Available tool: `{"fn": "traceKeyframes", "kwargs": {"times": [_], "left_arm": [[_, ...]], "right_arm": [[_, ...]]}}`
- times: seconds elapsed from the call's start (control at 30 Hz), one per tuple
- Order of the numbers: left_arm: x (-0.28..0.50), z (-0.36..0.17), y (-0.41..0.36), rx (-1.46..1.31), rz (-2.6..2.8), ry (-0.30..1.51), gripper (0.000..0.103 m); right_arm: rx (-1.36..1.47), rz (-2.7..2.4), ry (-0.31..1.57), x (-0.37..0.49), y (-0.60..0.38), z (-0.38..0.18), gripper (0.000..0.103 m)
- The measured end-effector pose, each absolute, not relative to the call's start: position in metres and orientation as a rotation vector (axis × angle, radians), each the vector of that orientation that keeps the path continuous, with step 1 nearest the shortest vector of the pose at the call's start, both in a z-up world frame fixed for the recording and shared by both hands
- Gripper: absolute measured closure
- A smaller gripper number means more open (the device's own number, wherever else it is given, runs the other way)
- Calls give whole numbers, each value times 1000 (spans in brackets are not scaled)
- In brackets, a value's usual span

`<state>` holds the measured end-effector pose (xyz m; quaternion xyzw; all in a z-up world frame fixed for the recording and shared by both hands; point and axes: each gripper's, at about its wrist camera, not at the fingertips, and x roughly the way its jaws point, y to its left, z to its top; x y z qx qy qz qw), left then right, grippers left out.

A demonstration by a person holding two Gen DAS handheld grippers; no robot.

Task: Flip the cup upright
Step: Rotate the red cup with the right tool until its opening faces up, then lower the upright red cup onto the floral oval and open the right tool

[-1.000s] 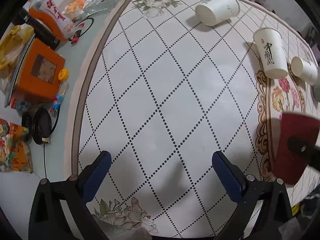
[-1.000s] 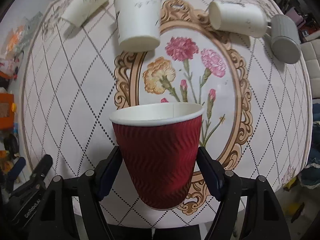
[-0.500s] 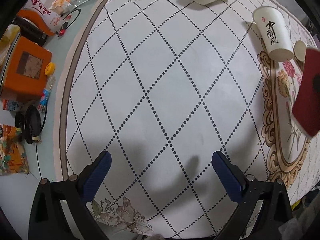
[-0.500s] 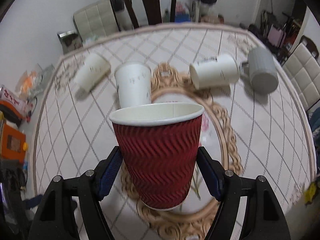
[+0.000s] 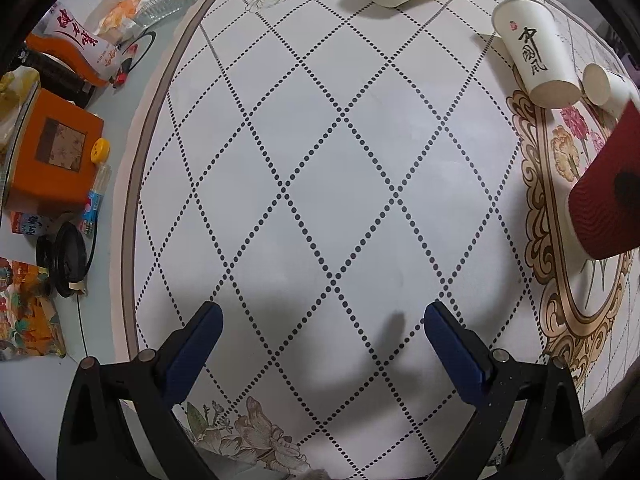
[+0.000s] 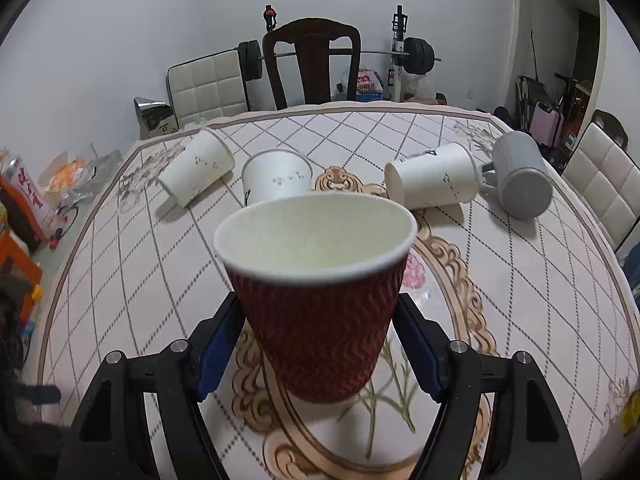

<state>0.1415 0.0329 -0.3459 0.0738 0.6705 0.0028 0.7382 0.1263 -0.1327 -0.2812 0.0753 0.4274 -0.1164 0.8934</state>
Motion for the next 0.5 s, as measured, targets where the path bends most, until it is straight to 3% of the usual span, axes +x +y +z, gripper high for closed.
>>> {"fn": "traceKeyframes", "kwargs": {"times": [0.37,0.5], "left_arm": [[122,-318,28,180,-8,1408,0],[107,-301,17,177,6,1375,0]], "right_arm": [[189,-245,975,92,-140,-292,24],[180,-247,1002,79,-143,-288,14]]}}
